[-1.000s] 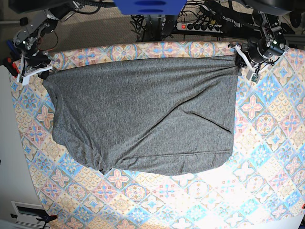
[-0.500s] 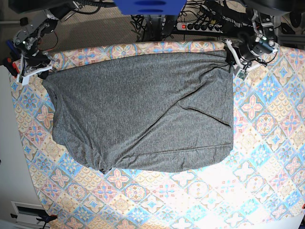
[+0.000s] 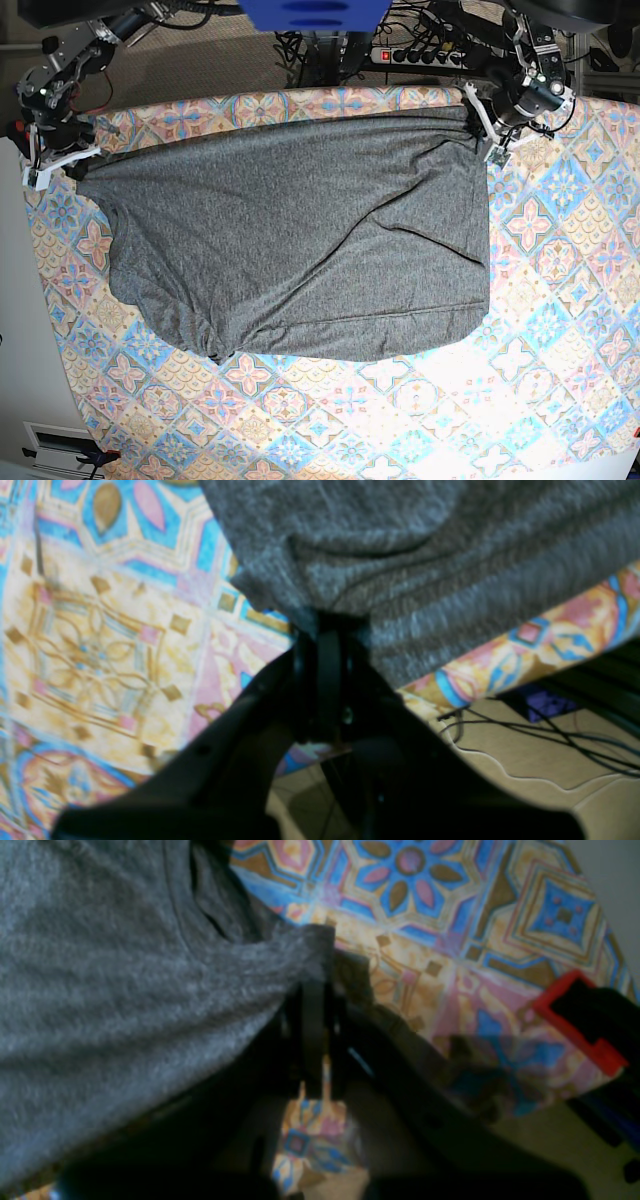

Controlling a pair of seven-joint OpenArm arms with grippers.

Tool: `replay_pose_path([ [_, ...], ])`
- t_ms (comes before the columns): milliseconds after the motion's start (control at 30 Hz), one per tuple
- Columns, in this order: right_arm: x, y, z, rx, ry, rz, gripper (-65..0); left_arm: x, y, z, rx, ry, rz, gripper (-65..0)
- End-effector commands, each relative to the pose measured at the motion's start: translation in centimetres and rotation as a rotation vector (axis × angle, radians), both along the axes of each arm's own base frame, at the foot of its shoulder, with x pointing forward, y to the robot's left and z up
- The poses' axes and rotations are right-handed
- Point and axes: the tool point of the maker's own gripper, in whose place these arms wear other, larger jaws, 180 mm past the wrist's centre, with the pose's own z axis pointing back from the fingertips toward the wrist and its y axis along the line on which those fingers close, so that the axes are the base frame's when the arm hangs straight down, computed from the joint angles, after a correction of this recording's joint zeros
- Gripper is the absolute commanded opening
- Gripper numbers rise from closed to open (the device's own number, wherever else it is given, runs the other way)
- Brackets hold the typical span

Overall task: Layout the t-shirt on the table in an organized manner, then fold the t-shirt properly
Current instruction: 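Lay the shirt flat with both grippers, stretching it between them, then hold the shirt edge with both grippers and drag it taut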

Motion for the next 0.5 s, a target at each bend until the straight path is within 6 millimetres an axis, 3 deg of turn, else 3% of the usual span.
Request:
replay_pose_path([
  [0, 0.9, -0.7, 1.6, -0.036, -0.048, 0.008, -65.0, 0.8, -0.3, 1.2, -0.003, -0.048, -0.015, -65.0],
  [167, 2.2, 1.2, 1.3, -0.026, -0.046, 0.073, -65.0, 1.4, -0.1, 2.0, -0.006, -0.089, 0.022, -65.0],
  [467, 2.8, 2.1, 1.1, -0.02, -0.042, 0.105, -65.0, 3.9, -0.1, 3.5, -0.032, -0.181, 0.093, -65.0],
])
